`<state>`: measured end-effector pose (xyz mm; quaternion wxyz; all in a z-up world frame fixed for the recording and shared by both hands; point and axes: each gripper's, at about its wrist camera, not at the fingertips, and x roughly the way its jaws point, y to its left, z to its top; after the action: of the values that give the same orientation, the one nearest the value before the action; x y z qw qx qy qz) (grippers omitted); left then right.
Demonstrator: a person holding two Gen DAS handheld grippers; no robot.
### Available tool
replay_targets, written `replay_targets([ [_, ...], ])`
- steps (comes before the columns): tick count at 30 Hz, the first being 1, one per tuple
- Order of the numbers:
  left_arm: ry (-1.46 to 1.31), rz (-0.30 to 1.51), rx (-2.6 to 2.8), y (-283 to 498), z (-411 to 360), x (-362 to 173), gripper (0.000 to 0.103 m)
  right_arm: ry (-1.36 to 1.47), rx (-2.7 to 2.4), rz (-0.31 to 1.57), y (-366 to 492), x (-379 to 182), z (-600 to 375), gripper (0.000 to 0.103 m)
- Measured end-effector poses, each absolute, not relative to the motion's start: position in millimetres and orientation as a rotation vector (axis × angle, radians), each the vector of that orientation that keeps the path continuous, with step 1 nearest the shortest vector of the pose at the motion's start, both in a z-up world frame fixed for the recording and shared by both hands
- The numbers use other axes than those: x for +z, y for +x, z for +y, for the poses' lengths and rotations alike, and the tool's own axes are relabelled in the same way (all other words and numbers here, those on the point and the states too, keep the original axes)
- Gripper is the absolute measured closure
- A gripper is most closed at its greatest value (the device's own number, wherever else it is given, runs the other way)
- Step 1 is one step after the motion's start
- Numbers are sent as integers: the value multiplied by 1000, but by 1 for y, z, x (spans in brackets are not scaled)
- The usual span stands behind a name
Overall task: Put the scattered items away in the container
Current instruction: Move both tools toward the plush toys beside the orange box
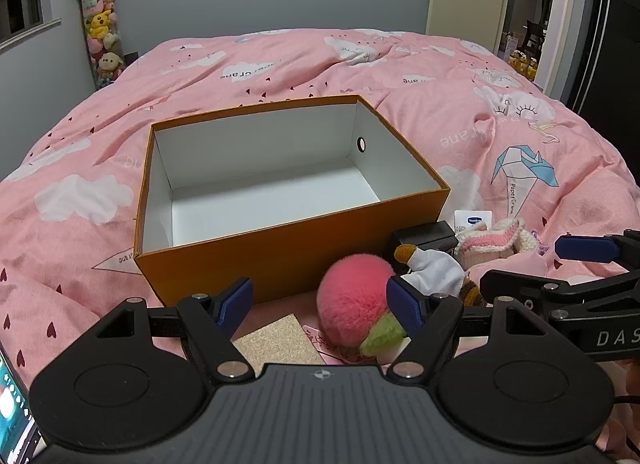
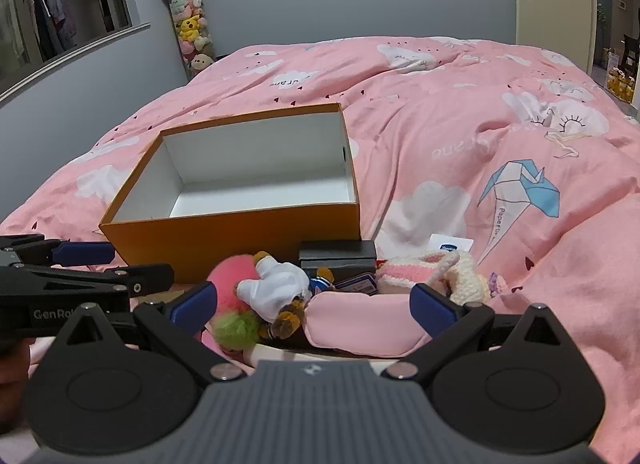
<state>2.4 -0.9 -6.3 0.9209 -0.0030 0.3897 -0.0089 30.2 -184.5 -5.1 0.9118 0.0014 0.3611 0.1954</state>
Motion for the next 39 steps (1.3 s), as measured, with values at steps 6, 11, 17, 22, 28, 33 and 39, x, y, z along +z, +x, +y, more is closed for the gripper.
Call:
replay_targets([
  [6, -23, 801, 18, 2, -1, -7, 16, 5, 402, 755, 32, -7, -185, 0],
  [11, -26, 803, 18, 2, -1, -7, 16, 5, 403, 756, 32, -8, -185, 0],
  [17, -30, 794, 4, 1, -1, -7, 16, 7, 400, 761, 33, -9, -185, 0],
  [22, -32, 757, -27, -3, -3, -3, 17, 14, 415, 747, 31, -7, -186, 0],
  [28, -57, 729, -25, -4, 1, 2, 31, 27, 414, 705, 30, -1, -191, 0],
  [33, -78, 731, 5, -1, 8, 3, 38, 41, 430, 684, 32, 5, -194, 1],
  [39, -96, 761, -22, 11, 20, 4, 37, -15, 408, 637, 36, 14, -194, 1],
])
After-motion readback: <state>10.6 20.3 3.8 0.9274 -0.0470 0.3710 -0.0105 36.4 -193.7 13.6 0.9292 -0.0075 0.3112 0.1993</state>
